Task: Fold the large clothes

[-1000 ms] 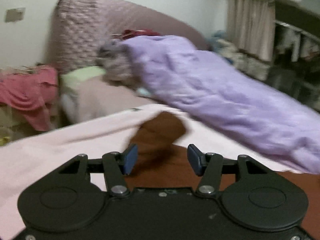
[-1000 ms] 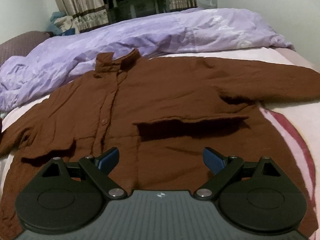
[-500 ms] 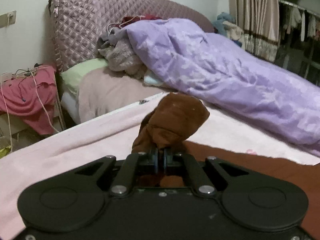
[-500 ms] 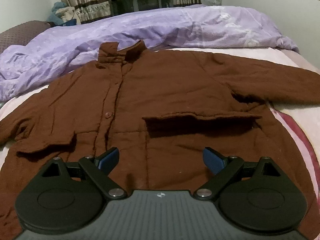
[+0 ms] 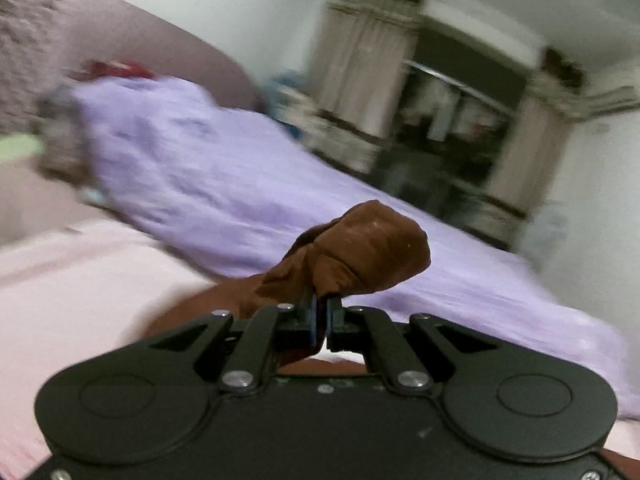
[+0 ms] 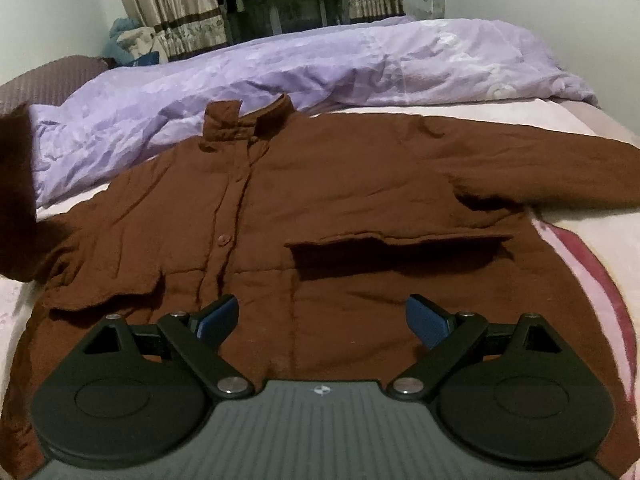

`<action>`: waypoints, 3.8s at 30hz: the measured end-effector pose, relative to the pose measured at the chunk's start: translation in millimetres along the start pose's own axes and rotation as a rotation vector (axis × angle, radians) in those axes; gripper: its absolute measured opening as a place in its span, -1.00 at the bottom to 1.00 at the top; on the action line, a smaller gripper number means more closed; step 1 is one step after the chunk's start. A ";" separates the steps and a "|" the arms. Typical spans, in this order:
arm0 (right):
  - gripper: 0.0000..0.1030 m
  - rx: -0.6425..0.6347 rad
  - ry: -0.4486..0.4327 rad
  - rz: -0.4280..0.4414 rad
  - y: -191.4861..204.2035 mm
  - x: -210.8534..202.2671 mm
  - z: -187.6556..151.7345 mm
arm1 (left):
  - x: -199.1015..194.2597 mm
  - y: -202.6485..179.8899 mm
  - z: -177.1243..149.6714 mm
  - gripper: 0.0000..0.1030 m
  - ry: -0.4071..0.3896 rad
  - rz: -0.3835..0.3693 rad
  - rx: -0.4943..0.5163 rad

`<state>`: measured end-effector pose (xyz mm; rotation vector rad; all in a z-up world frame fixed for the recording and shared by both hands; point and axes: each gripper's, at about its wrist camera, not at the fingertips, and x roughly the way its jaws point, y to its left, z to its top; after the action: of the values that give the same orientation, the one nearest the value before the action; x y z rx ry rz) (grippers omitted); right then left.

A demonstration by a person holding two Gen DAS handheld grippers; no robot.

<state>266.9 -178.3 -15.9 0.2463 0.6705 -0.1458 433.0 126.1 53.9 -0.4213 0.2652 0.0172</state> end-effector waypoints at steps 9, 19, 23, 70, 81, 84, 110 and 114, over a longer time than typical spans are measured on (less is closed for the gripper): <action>0.83 0.051 -0.034 0.047 -21.8 -11.0 9.6 | 40.6 -100.4 -101.8 -0.26 0.322 -0.265 0.102; 0.33 0.274 0.103 0.464 0.8 73.3 48.2 | 17.2 19.2 -43.2 -0.13 0.181 0.012 0.046; 0.32 0.317 0.115 0.461 27.7 121.3 61.4 | 21.9 68.7 -41.7 -0.13 0.199 0.077 -0.019; -0.15 0.158 -0.053 0.206 44.7 138.6 60.2 | 56.8 22.1 -101.5 -0.03 0.418 0.008 0.195; -0.03 0.253 -0.072 0.258 -20.0 90.7 76.0 | 53.5 8.7 -100.4 0.06 0.420 0.036 0.234; 0.05 0.296 -0.135 0.198 -80.4 61.4 77.7 | 45.0 5.5 -95.1 0.07 0.412 0.021 0.228; 0.10 0.863 -0.354 -0.269 -423.5 69.7 41.1 | 56.7 -13.1 -111.0 0.13 0.399 0.098 0.302; 0.11 0.862 -0.382 -0.282 -428.9 74.0 48.3 | 59.5 -15.4 -111.8 0.14 0.402 0.106 0.309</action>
<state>262.0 -607.5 -102.4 0.9253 0.2223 -0.7379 463.5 64.3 -53.4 -0.0988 0.6767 -0.0052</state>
